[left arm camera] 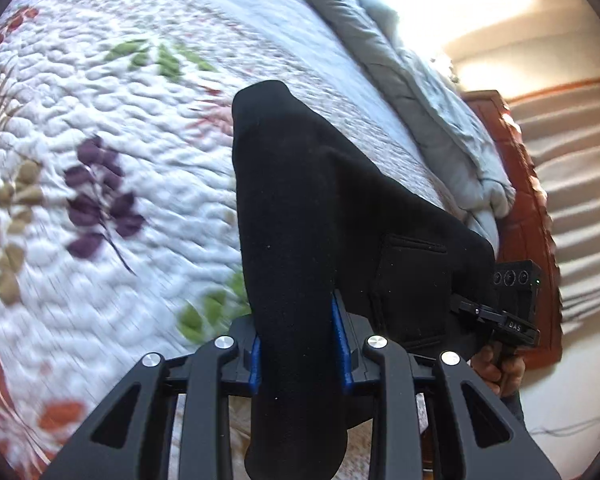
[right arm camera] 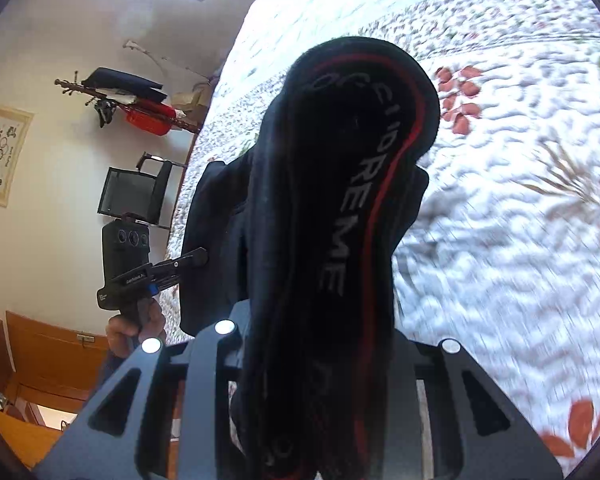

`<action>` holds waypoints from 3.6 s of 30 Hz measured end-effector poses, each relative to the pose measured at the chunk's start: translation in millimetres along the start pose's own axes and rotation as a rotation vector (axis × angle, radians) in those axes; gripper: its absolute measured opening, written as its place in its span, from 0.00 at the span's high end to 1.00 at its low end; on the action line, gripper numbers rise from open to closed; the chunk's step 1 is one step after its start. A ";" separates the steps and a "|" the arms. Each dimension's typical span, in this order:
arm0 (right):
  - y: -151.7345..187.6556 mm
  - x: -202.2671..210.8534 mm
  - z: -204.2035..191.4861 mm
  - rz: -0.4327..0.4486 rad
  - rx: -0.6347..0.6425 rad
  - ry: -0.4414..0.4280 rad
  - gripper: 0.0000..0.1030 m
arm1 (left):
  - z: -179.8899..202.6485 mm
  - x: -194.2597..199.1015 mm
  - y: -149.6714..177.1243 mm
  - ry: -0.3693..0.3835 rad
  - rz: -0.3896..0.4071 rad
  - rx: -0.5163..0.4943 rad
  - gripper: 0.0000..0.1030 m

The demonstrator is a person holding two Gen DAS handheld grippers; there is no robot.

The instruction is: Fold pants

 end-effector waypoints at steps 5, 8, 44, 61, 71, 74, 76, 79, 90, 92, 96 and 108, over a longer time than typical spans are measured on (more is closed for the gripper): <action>-12.2 -42.8 24.3 -0.053 -0.019 0.017 0.74 | -40.3 -21.6 -25.2 -0.039 -0.024 0.047 0.73; -17.7 -54.3 32.5 -0.051 -0.043 0.006 0.74 | -57.3 -30.5 -28.9 -0.006 -0.038 0.079 0.72; -35.4 -1.5 46.7 0.168 -0.179 -0.102 0.93 | -29.9 30.6 -52.1 0.108 0.238 0.106 0.47; 51.1 -25.0 71.2 0.165 -0.305 -0.128 1.00 | -66.3 16.5 41.9 0.099 0.182 0.099 0.46; 93.3 63.2 29.7 0.298 -0.320 0.084 0.56 | -80.9 93.7 85.3 -0.056 0.267 0.103 0.16; 121.4 95.7 -9.0 0.346 -0.256 0.207 0.26 | -69.8 129.7 129.4 -0.192 0.361 0.008 0.05; 144.3 109.5 -30.1 0.350 -0.217 0.261 0.20 | -60.7 148.8 155.2 -0.285 0.421 -0.051 0.04; 183.1 122.5 -70.2 0.350 -0.150 0.355 0.16 | -41.8 181.2 205.5 -0.457 0.552 -0.153 0.04; 325.1 178.5 -215.2 0.417 0.104 0.628 0.03 | 29.9 252.2 389.9 -0.439 0.635 -0.235 0.04; 343.8 184.4 -239.8 0.381 0.157 0.662 0.03 | 40.0 253.0 414.1 -0.470 0.621 -0.284 0.04; 371.8 209.6 -290.3 0.427 0.236 0.683 0.03 | 60.1 267.1 462.4 -0.432 0.578 -0.336 0.04; 416.5 256.5 -408.9 0.502 0.375 0.765 0.03 | 110.5 338.8 542.5 -0.406 0.697 -0.345 0.04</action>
Point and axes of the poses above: each gripper's, at about its wrist camera, not at the fingertips, and x roughly against the way its jaws point, z to its right, y to its underside, the point moved 6 cm from there along -x, roughly the way its jaws point, and after that the axes turned 13 degrees about x, right-handed, at the moved point
